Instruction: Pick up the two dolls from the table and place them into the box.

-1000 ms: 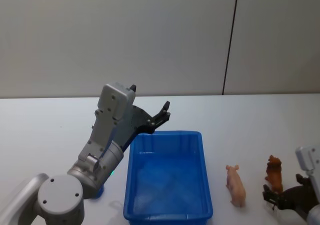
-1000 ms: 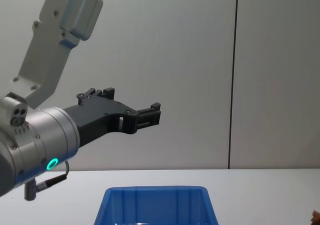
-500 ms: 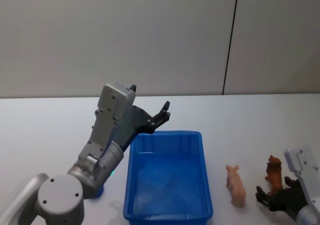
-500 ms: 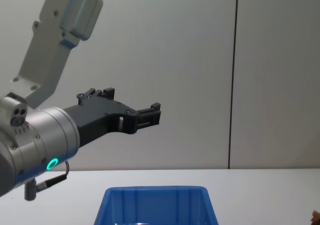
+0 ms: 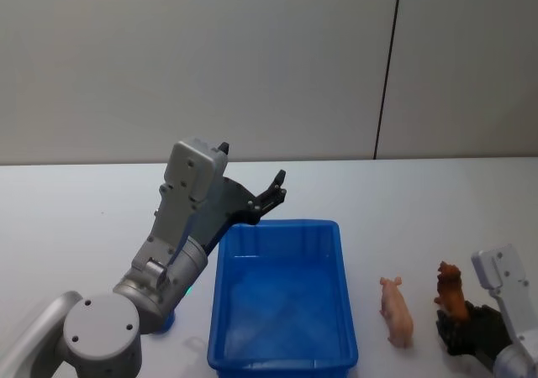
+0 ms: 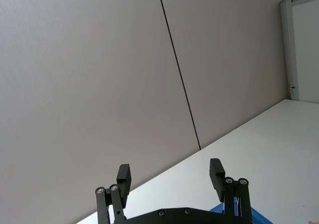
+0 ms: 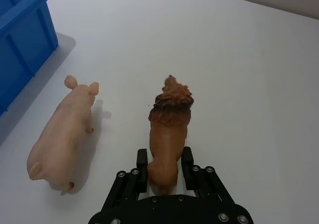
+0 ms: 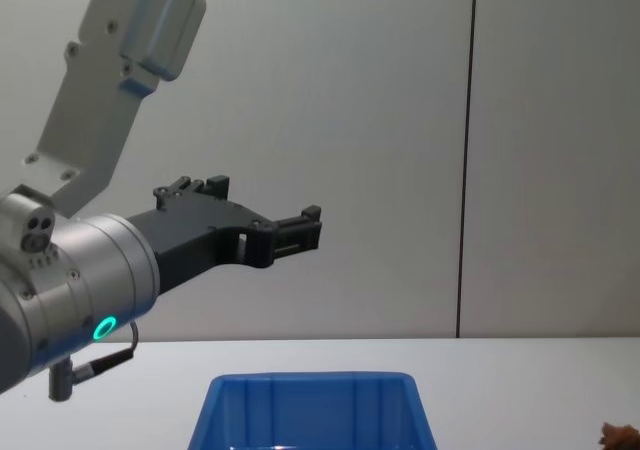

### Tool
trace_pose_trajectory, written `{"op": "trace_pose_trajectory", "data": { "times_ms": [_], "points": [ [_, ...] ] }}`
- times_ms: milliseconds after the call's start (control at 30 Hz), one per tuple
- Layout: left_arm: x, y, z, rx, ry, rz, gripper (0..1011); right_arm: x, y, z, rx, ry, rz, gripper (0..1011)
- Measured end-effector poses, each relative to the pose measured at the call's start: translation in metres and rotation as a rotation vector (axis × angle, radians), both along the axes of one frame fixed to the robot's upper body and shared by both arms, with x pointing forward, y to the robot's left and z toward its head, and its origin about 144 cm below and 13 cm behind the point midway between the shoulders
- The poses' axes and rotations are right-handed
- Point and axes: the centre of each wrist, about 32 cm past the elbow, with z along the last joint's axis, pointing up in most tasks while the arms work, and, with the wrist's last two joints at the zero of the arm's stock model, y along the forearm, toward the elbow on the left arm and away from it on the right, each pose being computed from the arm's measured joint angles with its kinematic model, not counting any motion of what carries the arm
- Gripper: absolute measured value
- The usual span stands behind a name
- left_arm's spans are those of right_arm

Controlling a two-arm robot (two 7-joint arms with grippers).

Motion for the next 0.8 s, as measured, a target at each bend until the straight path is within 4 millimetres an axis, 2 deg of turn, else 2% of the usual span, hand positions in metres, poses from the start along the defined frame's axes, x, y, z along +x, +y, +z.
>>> {"op": "trace_pose_trajectory", "data": {
  "times_ms": [100, 200, 800],
  "points": [
    [0.0, 0.0, 0.0, 0.0, 0.0, 0.0, 1000, 0.0002, 0.0003, -0.0002, 0.0, 0.0, 0.001, 340],
    [0.0, 0.0, 0.0, 0.0, 0.0, 0.0, 1000, 0.0003, 0.0004, -0.0002, 0.0, -0.002, 0.001, 286],
    [0.0, 0.0, 0.0, 0.0, 0.0, 0.0, 1000, 0.0035, -0.004, 0.0095, -0.009, -0.158, -0.008, 284]
  ]
}}
